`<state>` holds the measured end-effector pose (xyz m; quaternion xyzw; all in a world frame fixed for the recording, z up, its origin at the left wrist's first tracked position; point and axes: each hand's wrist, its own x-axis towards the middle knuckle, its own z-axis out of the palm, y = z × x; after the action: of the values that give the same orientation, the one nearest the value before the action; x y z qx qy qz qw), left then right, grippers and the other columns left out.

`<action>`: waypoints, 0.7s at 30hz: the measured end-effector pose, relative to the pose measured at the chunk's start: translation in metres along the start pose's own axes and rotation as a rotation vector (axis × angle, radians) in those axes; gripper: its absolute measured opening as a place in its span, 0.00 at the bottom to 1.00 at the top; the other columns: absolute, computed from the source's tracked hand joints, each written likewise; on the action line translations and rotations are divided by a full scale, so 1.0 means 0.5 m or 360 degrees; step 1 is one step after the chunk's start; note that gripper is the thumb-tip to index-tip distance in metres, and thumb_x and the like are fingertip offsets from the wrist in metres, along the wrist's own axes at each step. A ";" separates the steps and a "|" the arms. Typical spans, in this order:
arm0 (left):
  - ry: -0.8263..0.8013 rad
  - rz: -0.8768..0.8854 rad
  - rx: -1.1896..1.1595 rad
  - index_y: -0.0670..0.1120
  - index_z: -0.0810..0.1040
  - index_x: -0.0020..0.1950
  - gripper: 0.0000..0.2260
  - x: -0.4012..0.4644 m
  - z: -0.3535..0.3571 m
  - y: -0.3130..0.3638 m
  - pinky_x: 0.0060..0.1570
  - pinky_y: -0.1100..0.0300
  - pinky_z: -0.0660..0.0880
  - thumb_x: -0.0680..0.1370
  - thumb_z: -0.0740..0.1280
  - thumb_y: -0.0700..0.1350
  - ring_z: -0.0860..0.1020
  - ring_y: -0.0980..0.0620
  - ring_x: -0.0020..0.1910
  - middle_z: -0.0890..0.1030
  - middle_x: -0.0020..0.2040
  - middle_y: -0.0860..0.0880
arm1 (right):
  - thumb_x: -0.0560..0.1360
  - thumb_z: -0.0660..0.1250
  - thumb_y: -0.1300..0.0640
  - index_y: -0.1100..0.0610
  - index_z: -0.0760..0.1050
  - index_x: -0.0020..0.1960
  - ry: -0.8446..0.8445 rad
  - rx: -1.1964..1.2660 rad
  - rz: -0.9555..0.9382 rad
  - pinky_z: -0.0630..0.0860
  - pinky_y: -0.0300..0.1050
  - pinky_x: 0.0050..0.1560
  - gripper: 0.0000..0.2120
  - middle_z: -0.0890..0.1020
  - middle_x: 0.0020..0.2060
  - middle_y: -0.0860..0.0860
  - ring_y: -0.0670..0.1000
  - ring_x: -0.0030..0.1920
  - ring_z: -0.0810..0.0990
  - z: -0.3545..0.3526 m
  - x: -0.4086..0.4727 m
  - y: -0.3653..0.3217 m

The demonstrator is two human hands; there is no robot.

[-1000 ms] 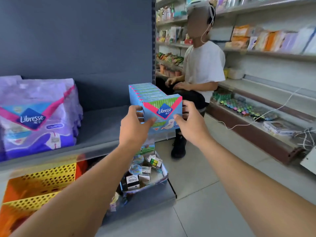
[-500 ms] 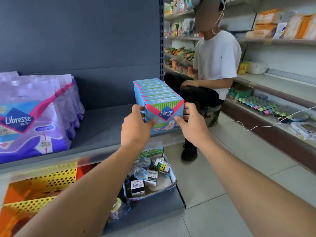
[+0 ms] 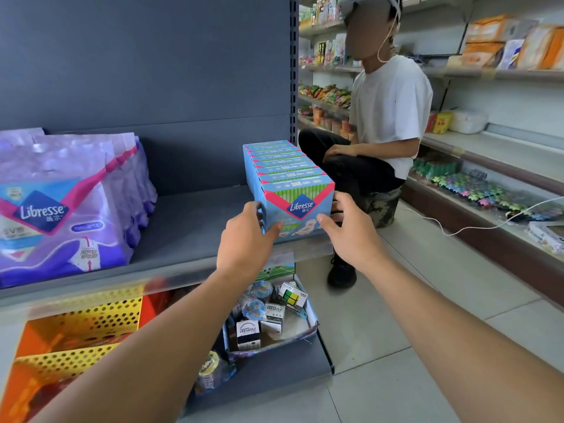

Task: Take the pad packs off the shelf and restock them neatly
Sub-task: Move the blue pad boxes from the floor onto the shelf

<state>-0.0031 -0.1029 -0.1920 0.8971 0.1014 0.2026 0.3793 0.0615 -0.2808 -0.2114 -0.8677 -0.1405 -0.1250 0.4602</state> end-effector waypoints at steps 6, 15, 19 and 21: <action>0.0047 0.0090 0.0052 0.48 0.64 0.71 0.26 -0.025 -0.018 0.023 0.50 0.59 0.67 0.76 0.70 0.50 0.73 0.50 0.63 0.73 0.66 0.51 | 0.79 0.66 0.51 0.53 0.58 0.77 -0.0081 -0.0097 0.0097 0.72 0.51 0.63 0.30 0.73 0.68 0.50 0.51 0.66 0.73 -0.018 -0.024 -0.016; 0.0193 0.0783 0.0672 0.46 0.66 0.70 0.24 -0.147 -0.075 0.083 0.61 0.49 0.70 0.77 0.65 0.51 0.66 0.43 0.67 0.68 0.69 0.45 | 0.80 0.61 0.49 0.55 0.64 0.73 -0.0152 -0.0995 -0.0252 0.73 0.54 0.59 0.24 0.71 0.67 0.54 0.58 0.64 0.71 -0.140 -0.205 -0.078; -0.0142 0.0864 0.0834 0.49 0.65 0.70 0.21 -0.245 -0.092 0.132 0.62 0.50 0.67 0.79 0.60 0.52 0.70 0.44 0.64 0.72 0.65 0.48 | 0.80 0.57 0.45 0.53 0.66 0.73 -0.0139 -0.1274 -0.0307 0.73 0.52 0.57 0.23 0.71 0.67 0.50 0.55 0.66 0.70 -0.219 -0.316 -0.119; -0.0359 0.0835 0.0865 0.51 0.65 0.70 0.21 -0.285 -0.085 0.155 0.61 0.49 0.68 0.79 0.59 0.54 0.69 0.44 0.65 0.71 0.66 0.48 | 0.80 0.56 0.45 0.52 0.66 0.72 -0.0169 -0.1291 -0.0256 0.72 0.51 0.58 0.23 0.71 0.67 0.50 0.54 0.67 0.70 -0.254 -0.370 -0.129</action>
<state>-0.1474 -0.1771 -0.1504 0.9769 -0.1238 0.1585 0.0720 -0.1446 -0.3757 -0.1572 -0.9701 -0.1707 -0.1608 0.0620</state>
